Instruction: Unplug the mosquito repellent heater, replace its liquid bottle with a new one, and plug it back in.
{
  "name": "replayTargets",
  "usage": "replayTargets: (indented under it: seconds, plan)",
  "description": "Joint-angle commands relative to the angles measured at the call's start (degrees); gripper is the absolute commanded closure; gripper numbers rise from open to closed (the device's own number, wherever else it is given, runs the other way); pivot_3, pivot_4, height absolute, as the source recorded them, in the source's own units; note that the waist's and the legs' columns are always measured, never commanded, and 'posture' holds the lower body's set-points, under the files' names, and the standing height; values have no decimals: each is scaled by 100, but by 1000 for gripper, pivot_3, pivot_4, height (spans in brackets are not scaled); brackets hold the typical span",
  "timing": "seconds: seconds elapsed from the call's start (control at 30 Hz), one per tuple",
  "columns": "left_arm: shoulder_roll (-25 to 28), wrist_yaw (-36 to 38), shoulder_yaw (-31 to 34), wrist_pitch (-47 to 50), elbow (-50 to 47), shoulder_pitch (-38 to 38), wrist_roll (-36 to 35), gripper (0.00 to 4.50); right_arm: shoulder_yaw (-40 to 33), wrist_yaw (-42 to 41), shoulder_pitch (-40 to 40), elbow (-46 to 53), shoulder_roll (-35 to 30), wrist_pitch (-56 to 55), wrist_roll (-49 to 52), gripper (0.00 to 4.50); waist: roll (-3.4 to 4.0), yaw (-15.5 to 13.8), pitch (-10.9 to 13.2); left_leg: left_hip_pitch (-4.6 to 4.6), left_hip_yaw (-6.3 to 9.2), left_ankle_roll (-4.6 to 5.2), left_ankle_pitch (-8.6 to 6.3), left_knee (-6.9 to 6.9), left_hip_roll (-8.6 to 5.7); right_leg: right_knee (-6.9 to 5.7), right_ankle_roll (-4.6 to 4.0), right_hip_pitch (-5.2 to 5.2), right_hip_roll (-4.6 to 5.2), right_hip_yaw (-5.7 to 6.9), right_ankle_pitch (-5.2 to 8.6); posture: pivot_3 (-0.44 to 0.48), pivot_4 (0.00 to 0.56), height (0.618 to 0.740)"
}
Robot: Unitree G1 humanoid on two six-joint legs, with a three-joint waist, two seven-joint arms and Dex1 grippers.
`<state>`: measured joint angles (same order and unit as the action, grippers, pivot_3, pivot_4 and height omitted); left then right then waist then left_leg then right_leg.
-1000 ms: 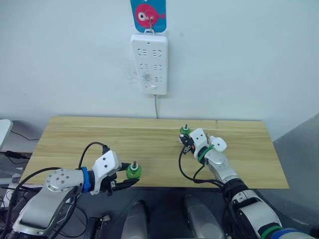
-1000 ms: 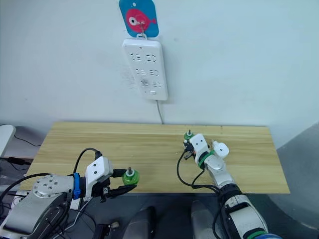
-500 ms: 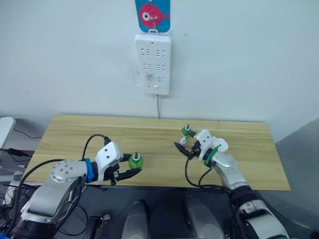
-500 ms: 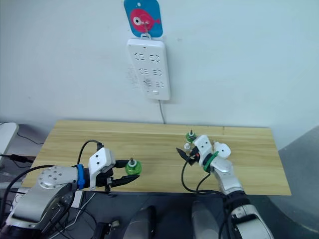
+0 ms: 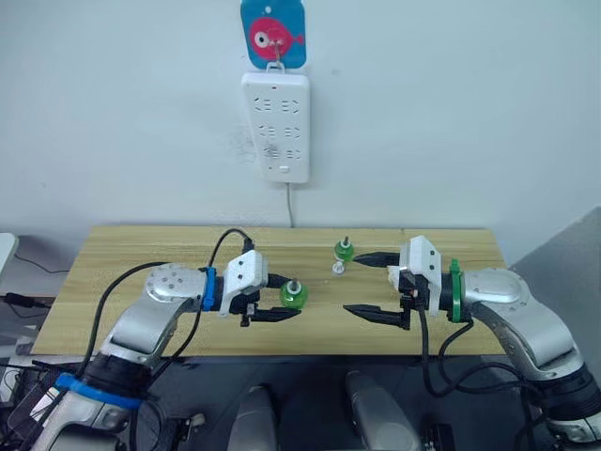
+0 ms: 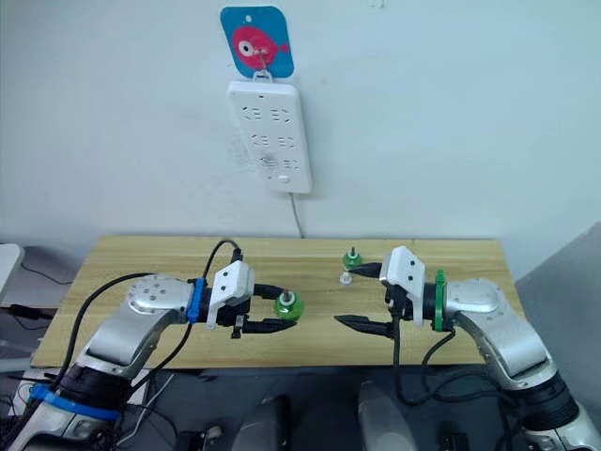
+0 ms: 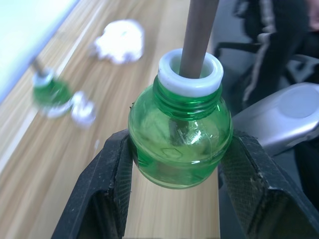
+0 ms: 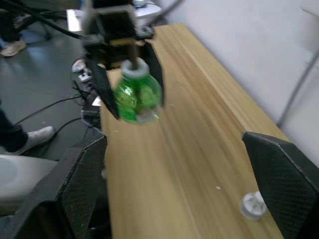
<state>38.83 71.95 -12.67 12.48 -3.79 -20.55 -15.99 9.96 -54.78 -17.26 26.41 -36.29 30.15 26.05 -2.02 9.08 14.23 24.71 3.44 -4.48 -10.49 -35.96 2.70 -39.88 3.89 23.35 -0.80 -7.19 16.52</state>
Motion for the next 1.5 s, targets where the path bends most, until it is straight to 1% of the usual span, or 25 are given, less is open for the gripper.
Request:
replayTargets:
  seconds: [0.03, 0.13, 0.3, 0.6, 0.67, 0.73, 0.87, 0.97, 1.0, 1.2, 1.3, 1.37, 1.4, 1.47, 1.5]
  plan:
    - [-47, 189, -64, 11, -62, -159, -110, 2229, -98, 190, -154, 461, 49, 407, 309, 0, -6, 68, -40, 0, 0, 0, 0, 0, 0, 0, 1, 0, 0, 0, -1, -235, 136, 740]
    - [-113, 281, -129, 3, -36, -278, -87, 2229, -27, 335, -269, 572, 162, 610, 402, 0, -7, 199, -105, 0, 0, 0, 0, 0, 0, 1, 3, 0, 0, -1, -2, -250, 129, 740]
    - [-359, 293, -132, 198, -58, -593, -196, 2229, 460, 558, -508, 351, 580, 533, 64, 0, -9, 344, -167, 0, 1, 0, 0, -4, 0, -1, 4, -2, -1, -3, -2, -249, 127, 740]
    - [-407, 324, -86, 419, -95, -713, -272, 2229, 666, 552, -520, 131, 749, 227, -221, 0, -6, 383, -174, 0, 10, 1, 1, -3, 0, -3, 11, -2, -2, 2, -6, -242, 129, 740]
    - [-406, 322, -87, 434, -113, -714, -281, 2229, 669, 552, -517, 100, 796, 217, -226, 355, -5, 385, -174, 0, 12, 1, 1, -3, 0, -5, 11, -2, -3, 3, -6, -242, 130, 740]
    - [-406, 314, -82, 457, -128, -709, -301, 2229, 691, 534, -518, 71, 782, 183, -269, 945, -6, 384, -174, 0, 13, 1, 1, -4, 0, -5, 10, -3, -3, 3, -6, -242, 130, 740]
    - [-411, 308, -80, 485, -135, -717, -327, 2229, 713, 528, -527, 8, 748, 77, -392, 2341, -6, 384, -174, 0, 12, 1, 1, -6, -1, -5, 11, -5, -2, 2, -6, -242, 131, 740]
    - [-449, 279, -58, 538, -141, -743, -372, 2229, 756, 467, -534, -39, 695, -52, -545, 3552, -6, 384, -174, 0, 13, 1, 1, -6, -1, -6, 11, -5, -3, 3, -6, -242, 131, 740]
    - [-461, 271, -52, 552, -143, -751, -386, 2230, 760, 449, -536, -52, 691, -83, -574, 3718, -6, 383, -174, 0, 13, 1, 1, -6, -1, -6, 11, -5, -3, 4, -6, -241, 131, 740]
    - [-522, 350, 28, 659, -297, -689, -615, 2232, 688, 438, -572, -101, 756, -156, -590, 3716, -5, 383, -175, 0, 15, 1, 1, -6, -1, -8, 12, -5, -3, 5, -7, -239, 130, 740]
    - [-470, 251, 61, 1017, -295, -644, -649, 2232, 551, 453, -585, -108, 793, -94, -460, 3716, -5, 382, -175, 0, 15, 1, 1, -7, -1, -8, 12, -5, -3, 5, -7, -237, 131, 740]
    - [-389, 167, 42, 818, -40, -592, -370, 1522, 364, 455, -577, -84, 768, 5, -278, 3716, -4, 380, -176, 0, 17, 1, 1, -8, -1, -9, 12, -6, -3, 6, -7, -234, 134, 740]
    - [-383, 69, 64, 740, 88, -550, -268, 1284, 238, 472, -577, -58, 751, 88, -147, 3716, -4, 378, -176, 0, 17, 1, 1, -8, -1, -9, 12, -6, -2, 6, -7, -234, 135, 740]
    - [-439, -183, 163, 629, 250, -463, -179, 662, -7, 525, -569, 1, 756, 274, 115, 3716, -4, 376, -178, 0, 16, 1, 1, -10, -1, -9, 12, -7, -3, 5, -8, -236, 138, 740]
    - [-427, -197, 189, 634, 287, -413, -204, 369, -145, 587, -558, 25, 775, 394, 255, 3716, -4, 375, -179, 0, 17, 1, 1, -10, -1, -9, 12, -7, -2, 5, -8, -239, 139, 740]
